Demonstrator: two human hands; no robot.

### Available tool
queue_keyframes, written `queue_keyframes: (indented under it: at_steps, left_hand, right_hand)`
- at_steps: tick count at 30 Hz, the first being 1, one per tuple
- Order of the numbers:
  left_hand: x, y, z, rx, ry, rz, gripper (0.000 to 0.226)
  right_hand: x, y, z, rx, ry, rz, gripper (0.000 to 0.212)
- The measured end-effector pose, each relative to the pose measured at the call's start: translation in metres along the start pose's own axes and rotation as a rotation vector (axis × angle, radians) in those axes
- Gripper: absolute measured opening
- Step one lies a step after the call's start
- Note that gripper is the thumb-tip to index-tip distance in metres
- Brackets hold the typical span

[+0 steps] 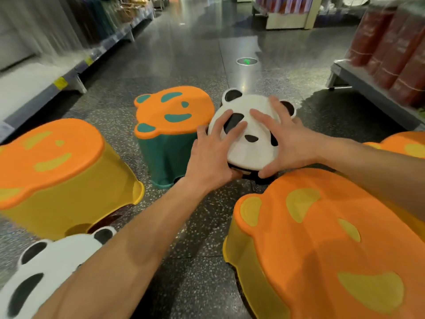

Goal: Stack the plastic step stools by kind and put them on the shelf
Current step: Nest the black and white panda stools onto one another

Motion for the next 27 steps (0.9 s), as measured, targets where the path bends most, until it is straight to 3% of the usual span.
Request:
queue_keyframes:
  at_steps: [6, 13, 17, 22, 27]
  left_hand:
    - [-0.1, 0.014, -0.008, 0.065, -0.023, -0.244, 0.101]
    - [-0.202, 0.091, 0.041, -0.041, -0.231, -0.263, 0.1]
    - [-0.252, 0.157, 0.073, -0.153, -0.3, -0.292, 0.105]
    - [-0.296, 0.237, 0.111, -0.415, -0.341, -0.208, 0.116]
    - [-0.296, 0.296, 0.13, -0.508, -0.385, -0.001, 0.126]
  right_hand:
    - [-0.061, 0.031, 0.076, -0.093, 0.136, -0.314, 0.143]
    - [-0.054, 0.032, 0.193, -0.304, 0.073, -0.339, 0.14]
    - [-0.036, 0.031, 0.271, -0.437, 0.05, -0.294, 0.136]
    - [-0.013, 0.042, 0.358, -0.564, 0.037, -0.204, 0.136]
    - [0.031, 0.057, 0.397, -0.596, -0.014, 0.064, 0.134]
Point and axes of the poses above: each hand's wrist, its own y-axis away from the middle knuckle, its own x-axis out of the palm, z = x × y, the point moved 8 cm from there along -y, towards the middle knuckle, and after that the axes turned 8 degrees about -x, right-handed, at the moved point
